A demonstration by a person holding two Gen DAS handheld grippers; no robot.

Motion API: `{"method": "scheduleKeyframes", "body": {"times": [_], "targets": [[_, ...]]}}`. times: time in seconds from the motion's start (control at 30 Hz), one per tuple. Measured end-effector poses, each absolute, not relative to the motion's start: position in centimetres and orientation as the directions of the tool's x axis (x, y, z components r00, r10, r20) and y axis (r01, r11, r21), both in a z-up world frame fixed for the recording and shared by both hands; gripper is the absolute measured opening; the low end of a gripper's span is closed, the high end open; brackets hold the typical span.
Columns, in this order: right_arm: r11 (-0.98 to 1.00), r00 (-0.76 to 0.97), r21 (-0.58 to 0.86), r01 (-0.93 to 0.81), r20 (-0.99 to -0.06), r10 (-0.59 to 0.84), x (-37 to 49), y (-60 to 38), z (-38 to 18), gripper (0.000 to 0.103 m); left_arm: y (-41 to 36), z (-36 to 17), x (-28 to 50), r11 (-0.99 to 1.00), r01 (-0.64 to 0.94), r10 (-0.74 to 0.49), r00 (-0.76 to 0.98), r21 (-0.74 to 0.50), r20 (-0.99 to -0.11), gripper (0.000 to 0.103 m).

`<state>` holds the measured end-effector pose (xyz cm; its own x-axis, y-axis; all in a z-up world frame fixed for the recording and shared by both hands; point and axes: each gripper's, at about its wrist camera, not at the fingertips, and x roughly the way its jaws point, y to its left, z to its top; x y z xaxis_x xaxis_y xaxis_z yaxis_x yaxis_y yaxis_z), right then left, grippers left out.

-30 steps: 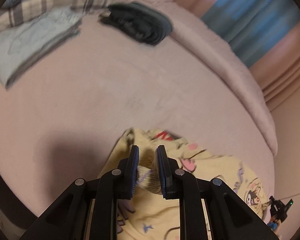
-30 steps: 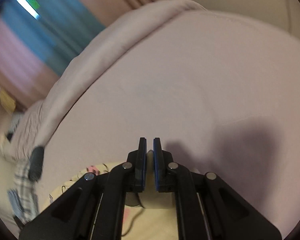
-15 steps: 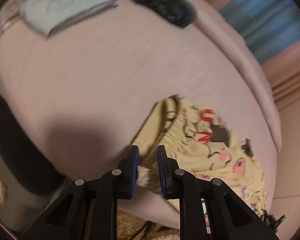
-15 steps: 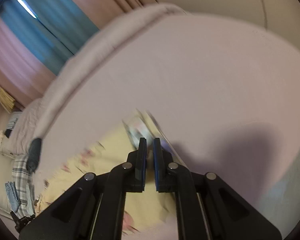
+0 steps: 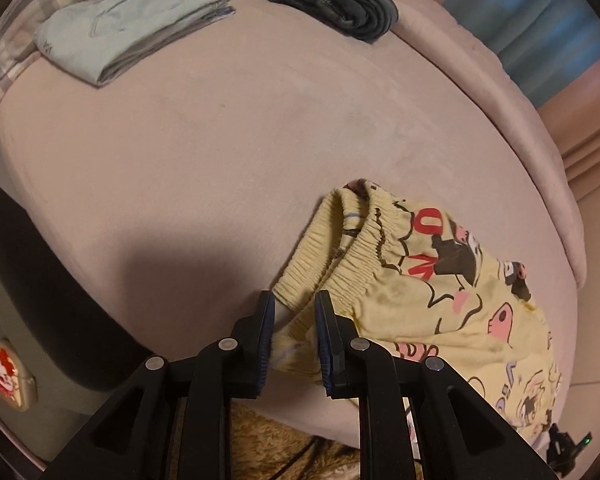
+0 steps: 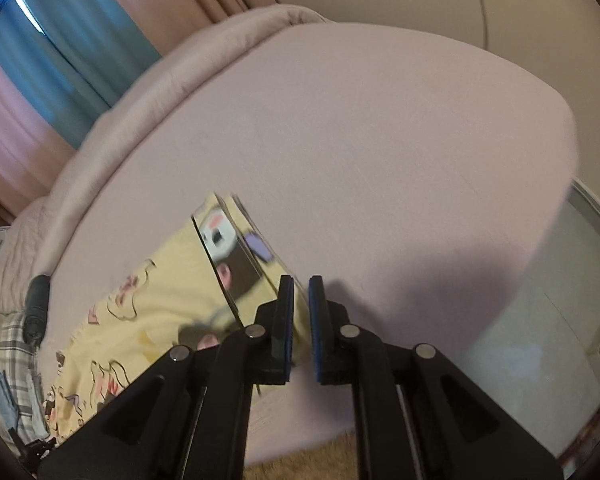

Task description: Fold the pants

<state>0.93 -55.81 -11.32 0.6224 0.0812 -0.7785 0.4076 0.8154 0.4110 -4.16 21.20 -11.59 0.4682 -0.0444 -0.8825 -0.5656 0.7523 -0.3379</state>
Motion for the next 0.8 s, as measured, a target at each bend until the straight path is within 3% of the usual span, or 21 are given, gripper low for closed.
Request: {"method": "scheduleKeyframes", "body": {"times": [0.03, 0.13, 0.17, 0.3, 0.37, 0.6, 0.67, 0.8], "targets": [[0.805, 0.629, 0.427, 0.413, -0.772, 0.087, 0.7, -56.0, -10.9, 0.015, 21.4, -11.2, -4.3, 0.754, -0.569, -0.033, 0.465, -0.327, -0.885, 0.017], [0.771, 0.648, 0.467, 0.432, -0.756, 0.094, 0.3, -56.1, -9.7, 0.05, 22.4, -9.8, -5.1, 0.745, -0.599, 0.03, 0.47, -0.293, -0.882, 0.017], [0.764, 0.648, 0.478, 0.433, -0.755, 0.105, 0.5, -55.9, -9.5, 0.052, 22.9, -9.3, -5.5, 0.736, -0.611, 0.05, 0.479, -0.292, -0.877, 0.017], [0.76, 0.627, 0.496, 0.42, -0.764, 0.153, 1.4, -54.4, -10.5, 0.047, 23.7, -8.7, -6.3, 0.707, -0.642, 0.075, 0.487, -0.298, -0.87, 0.017], [0.762, 0.622, 0.499, 0.412, -0.765, 0.165, 1.6, -53.8, -11.0, 0.034, 23.4, -8.7, -6.2, 0.71, -0.637, 0.064, 0.484, -0.301, -0.873, 0.017], [0.779, 0.581, 0.447, 0.439, -0.803, 0.134, 2.4, -53.4, -12.6, 0.028, 19.8, -8.1, -3.9, 0.781, -0.539, -0.003, 0.502, -0.315, -0.865, 0.017], [0.785, 0.572, 0.426, 0.449, -0.812, 0.113, 2.2, -53.5, -12.5, 0.019, 18.6, -8.1, -3.0, 0.798, -0.507, -0.029, 0.507, -0.325, -0.862, 0.017], [0.78, 0.588, 0.426, 0.459, -0.804, 0.093, 1.5, -54.0, -11.4, 0.02, 16.3, -7.9, -1.5, 0.835, -0.438, -0.076, 0.51, -0.334, -0.857, 0.017]]}}
